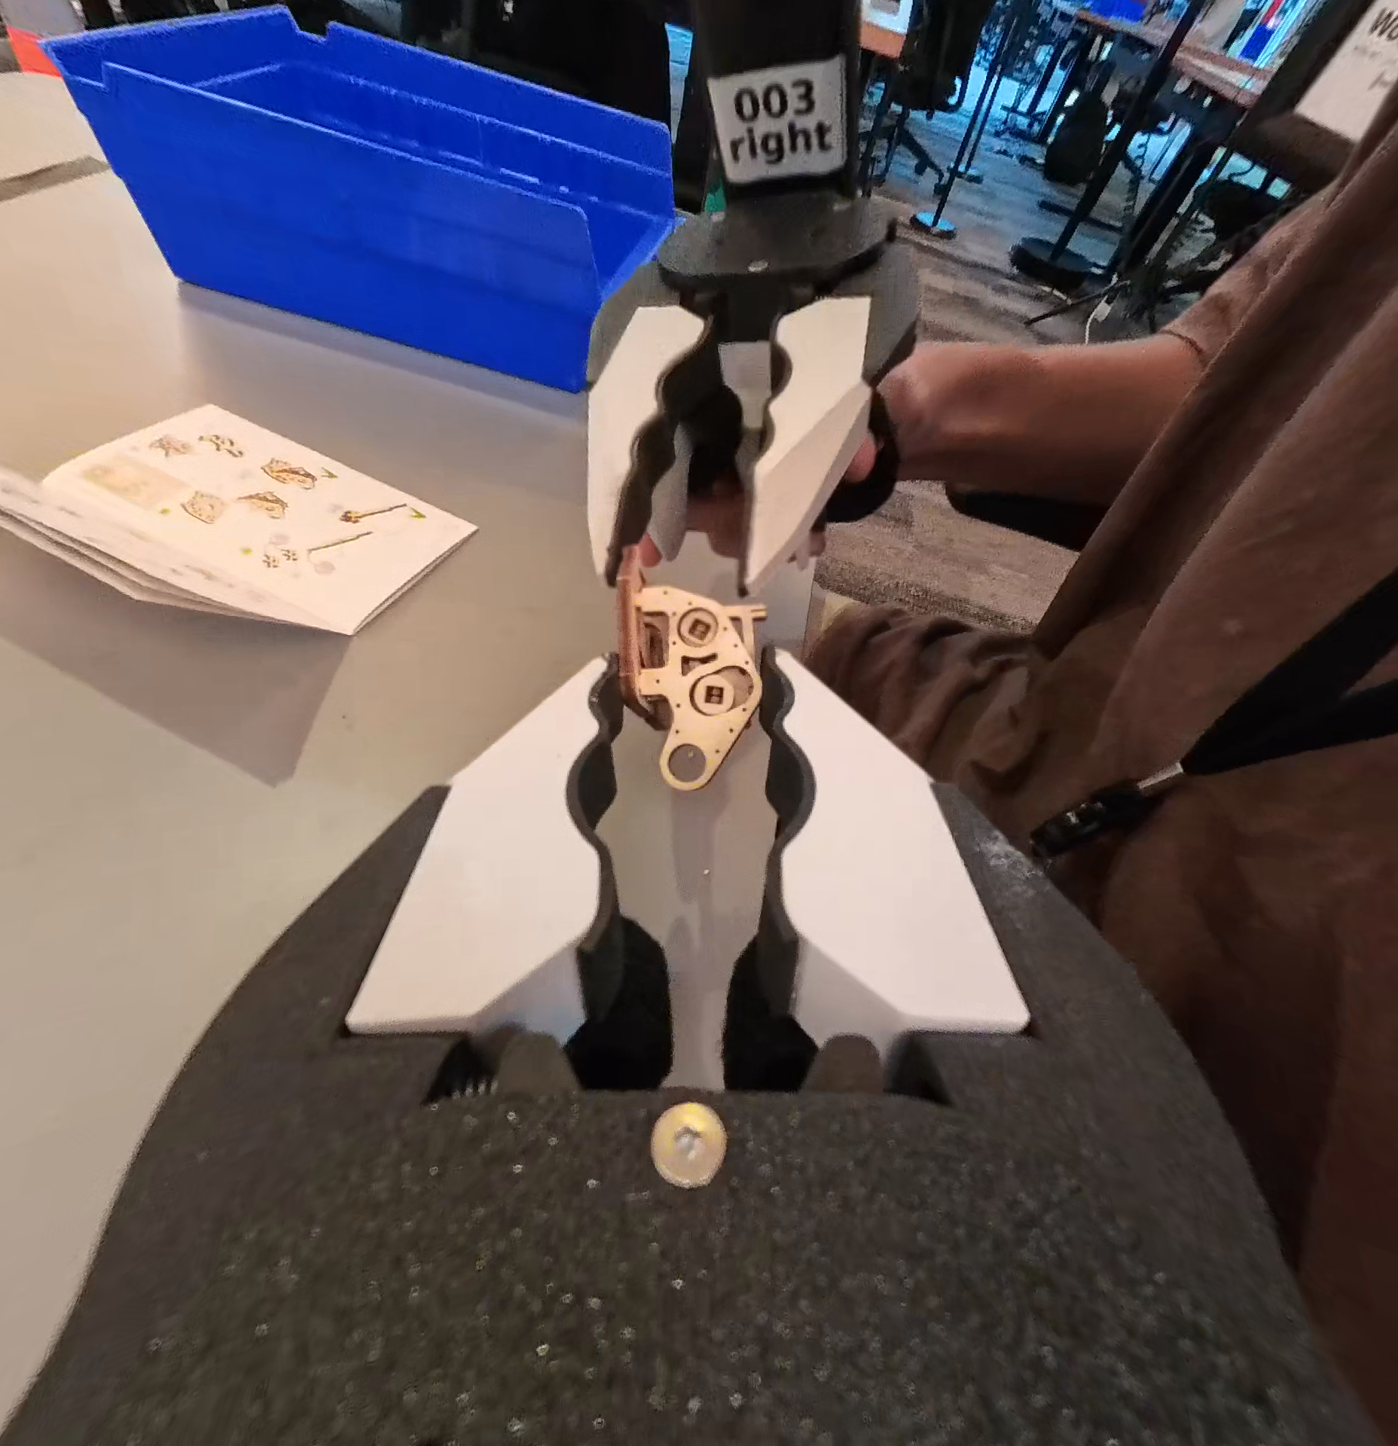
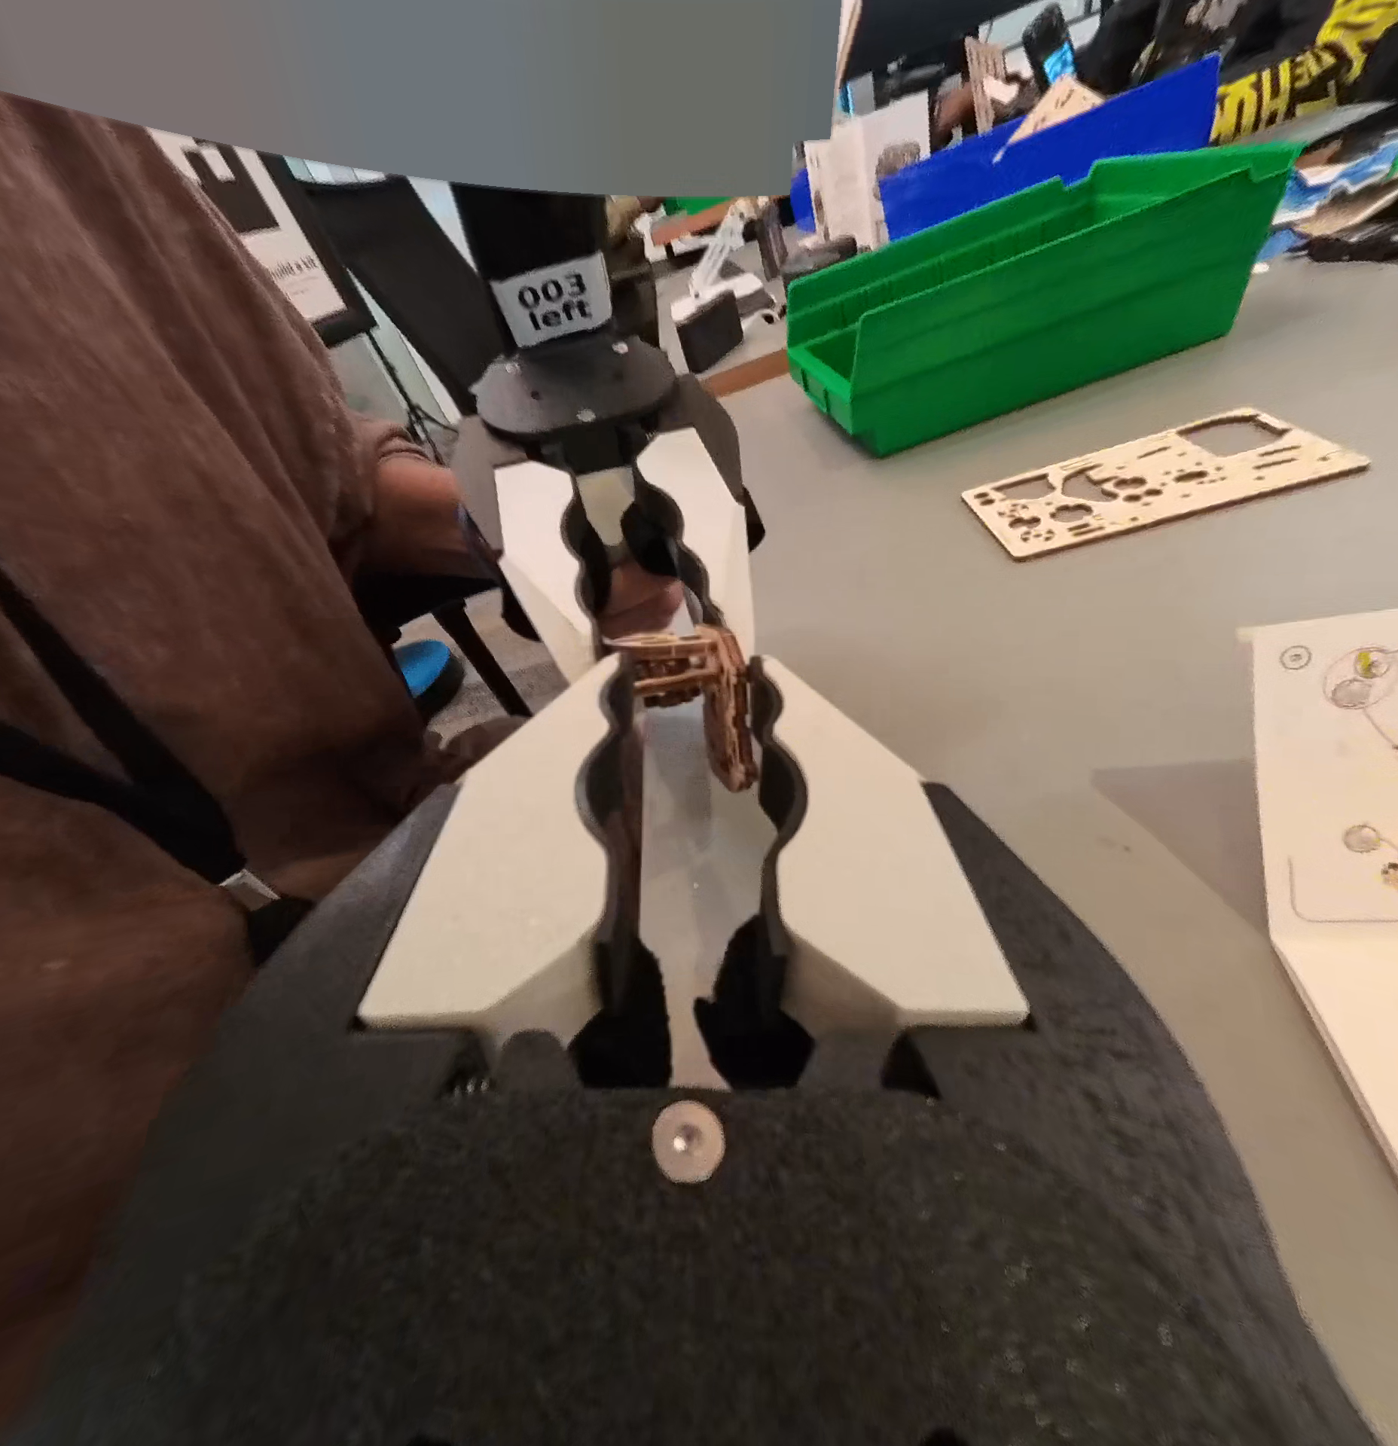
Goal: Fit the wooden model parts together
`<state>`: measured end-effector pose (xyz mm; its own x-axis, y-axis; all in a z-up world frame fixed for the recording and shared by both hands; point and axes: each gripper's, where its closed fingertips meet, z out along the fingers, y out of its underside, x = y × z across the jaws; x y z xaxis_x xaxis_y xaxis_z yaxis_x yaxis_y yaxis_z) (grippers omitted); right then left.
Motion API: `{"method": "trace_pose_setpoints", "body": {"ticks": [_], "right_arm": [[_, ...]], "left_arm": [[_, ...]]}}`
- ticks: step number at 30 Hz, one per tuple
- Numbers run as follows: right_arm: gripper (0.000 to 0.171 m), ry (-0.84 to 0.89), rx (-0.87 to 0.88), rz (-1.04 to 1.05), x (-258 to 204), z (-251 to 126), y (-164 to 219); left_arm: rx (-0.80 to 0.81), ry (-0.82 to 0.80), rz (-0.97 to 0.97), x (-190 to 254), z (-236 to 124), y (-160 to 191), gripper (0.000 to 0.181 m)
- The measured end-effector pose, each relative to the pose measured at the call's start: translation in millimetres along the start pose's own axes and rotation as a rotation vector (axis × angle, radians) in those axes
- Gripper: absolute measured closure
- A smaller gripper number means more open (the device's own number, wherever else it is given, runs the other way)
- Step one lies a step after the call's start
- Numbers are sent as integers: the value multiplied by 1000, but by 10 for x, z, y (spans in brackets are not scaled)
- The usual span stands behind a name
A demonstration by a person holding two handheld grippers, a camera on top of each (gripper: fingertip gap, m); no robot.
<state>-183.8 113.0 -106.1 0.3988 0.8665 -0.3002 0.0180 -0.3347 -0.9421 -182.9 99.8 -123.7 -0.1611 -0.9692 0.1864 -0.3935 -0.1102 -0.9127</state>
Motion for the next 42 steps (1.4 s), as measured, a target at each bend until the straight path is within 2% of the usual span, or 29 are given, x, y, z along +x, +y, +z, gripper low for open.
{"method": "trace_pose_setpoints", "body": {"ticks": [6, 16, 27, 29, 31, 34, 37, 42], "right_arm": [[134, 10, -46, -90, -39, 40, 61], [144, -75, -55, -98, -152, 28, 87], [148, -74, -53, -70, -88, 67, 132], [147, -53, -35, -36, -35, 81, 104], [143, -43, 4, 22, 15, 89, 32], [127, -81, 27, 106, 8, 73, -32], [130, -85, 57, 172, 12, 62, -39], [135, -129, 171, 348, 36, 55, -186]], "left_arm": [[-17, 10, 32, 60, 31, 10, 149], [-52, 19, 92, 136, 64, 44, 149], [-85, -5, 75, 50, 83, 119, 149], [-65, 4, 30, 8, 79, 104, 149], [-4, 53, -108, -24, 61, 36, 149], [103, 127, -316, -86, 0, -94, 149], [194, 182, -435, -125, -65, -194, 149], [243, 186, -475, -134, -58, -262, 148]]}}
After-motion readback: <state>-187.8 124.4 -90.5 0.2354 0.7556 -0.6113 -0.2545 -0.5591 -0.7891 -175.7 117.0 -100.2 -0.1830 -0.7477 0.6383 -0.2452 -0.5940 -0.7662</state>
